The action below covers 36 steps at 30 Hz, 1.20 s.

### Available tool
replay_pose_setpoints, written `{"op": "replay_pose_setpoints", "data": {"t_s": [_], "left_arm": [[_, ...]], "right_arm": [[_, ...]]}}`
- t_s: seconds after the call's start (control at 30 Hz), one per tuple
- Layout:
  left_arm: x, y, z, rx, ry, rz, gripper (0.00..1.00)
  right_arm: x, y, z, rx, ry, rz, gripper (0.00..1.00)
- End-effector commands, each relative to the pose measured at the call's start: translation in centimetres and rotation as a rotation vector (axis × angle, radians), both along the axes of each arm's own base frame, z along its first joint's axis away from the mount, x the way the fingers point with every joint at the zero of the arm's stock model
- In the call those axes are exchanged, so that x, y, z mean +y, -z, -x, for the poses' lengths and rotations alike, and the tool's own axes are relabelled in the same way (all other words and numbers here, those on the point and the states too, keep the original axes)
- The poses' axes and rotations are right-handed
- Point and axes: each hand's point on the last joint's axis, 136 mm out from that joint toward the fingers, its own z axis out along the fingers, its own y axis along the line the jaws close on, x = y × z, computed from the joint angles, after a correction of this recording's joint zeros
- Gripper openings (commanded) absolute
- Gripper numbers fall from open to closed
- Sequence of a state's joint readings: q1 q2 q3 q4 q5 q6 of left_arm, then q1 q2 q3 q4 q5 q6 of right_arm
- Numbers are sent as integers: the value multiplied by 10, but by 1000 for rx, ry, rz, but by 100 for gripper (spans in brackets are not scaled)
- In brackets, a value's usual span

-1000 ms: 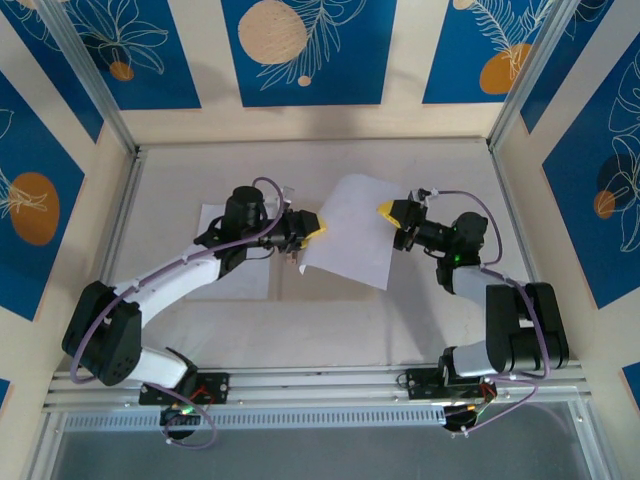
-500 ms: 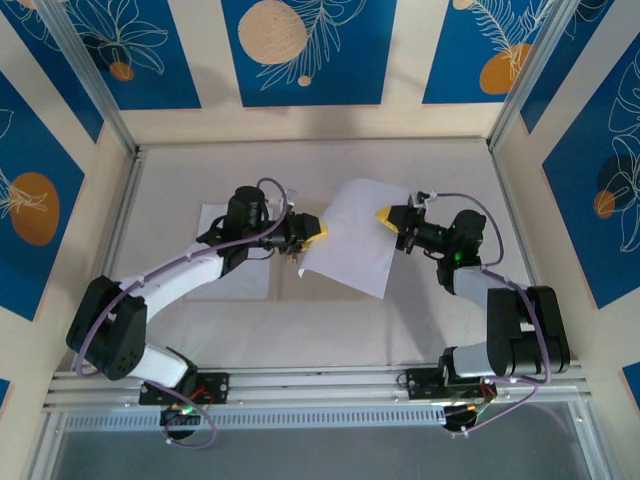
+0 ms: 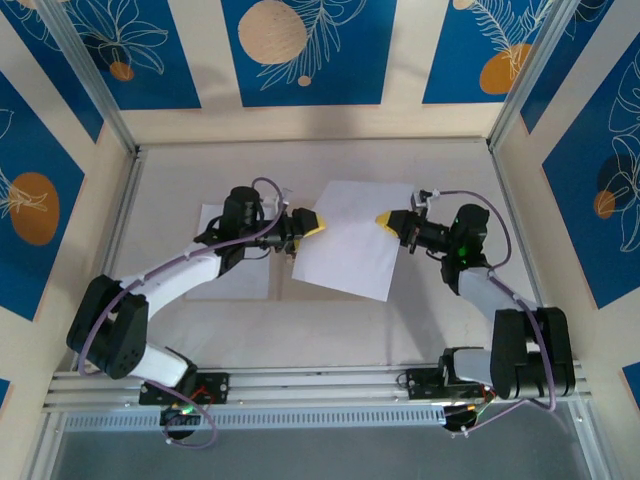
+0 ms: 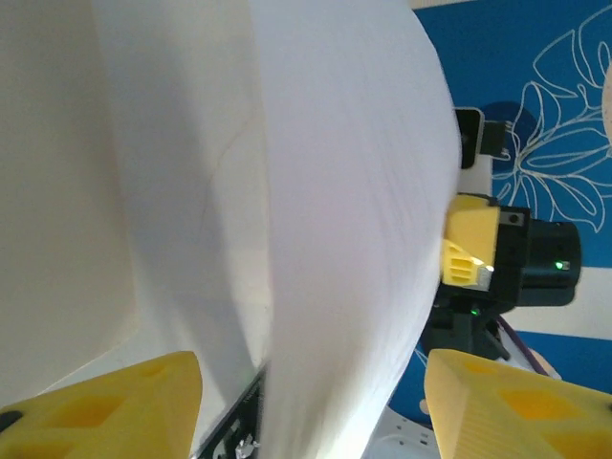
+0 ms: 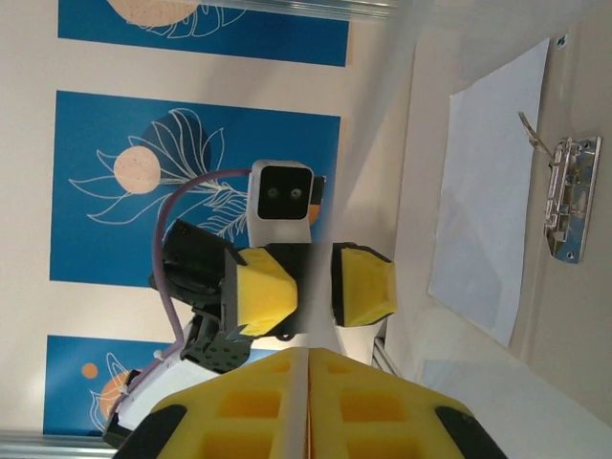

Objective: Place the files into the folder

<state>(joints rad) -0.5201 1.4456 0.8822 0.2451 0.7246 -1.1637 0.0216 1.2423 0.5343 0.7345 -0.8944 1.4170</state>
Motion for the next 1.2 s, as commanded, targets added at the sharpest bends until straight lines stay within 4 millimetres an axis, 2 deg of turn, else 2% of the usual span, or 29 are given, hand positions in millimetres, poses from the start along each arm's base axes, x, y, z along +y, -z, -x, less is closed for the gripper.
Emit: {"op": "replay_pose_setpoints", "data": {"t_s": [0.0,0.27,0.5,0.67,0.83,1.0,1.17], "left_arm": [[21,2,-4,-38,-43,-38,67],[73,41,-7,-4,-158,-290,74],[88,64,-7,26,-169,-365,76],[97,77,-8,49,-179,-394,76],[102,87,-8,70,-180,-401,76],[107,87,-9,74,-189,-401,76],[120,87,-9,82,-222,-400,77]], "right_arm": [[-4,4,4,29,-8,74,10],[-10,12,15,100,-36,247,10],[-5,21,6,162,-54,382,6],[21,13,-2,149,-113,524,3],[70,-3,-6,91,-233,625,3],[110,-29,-9,-2,-305,619,1],[126,-42,-12,-59,-336,560,1]]}}
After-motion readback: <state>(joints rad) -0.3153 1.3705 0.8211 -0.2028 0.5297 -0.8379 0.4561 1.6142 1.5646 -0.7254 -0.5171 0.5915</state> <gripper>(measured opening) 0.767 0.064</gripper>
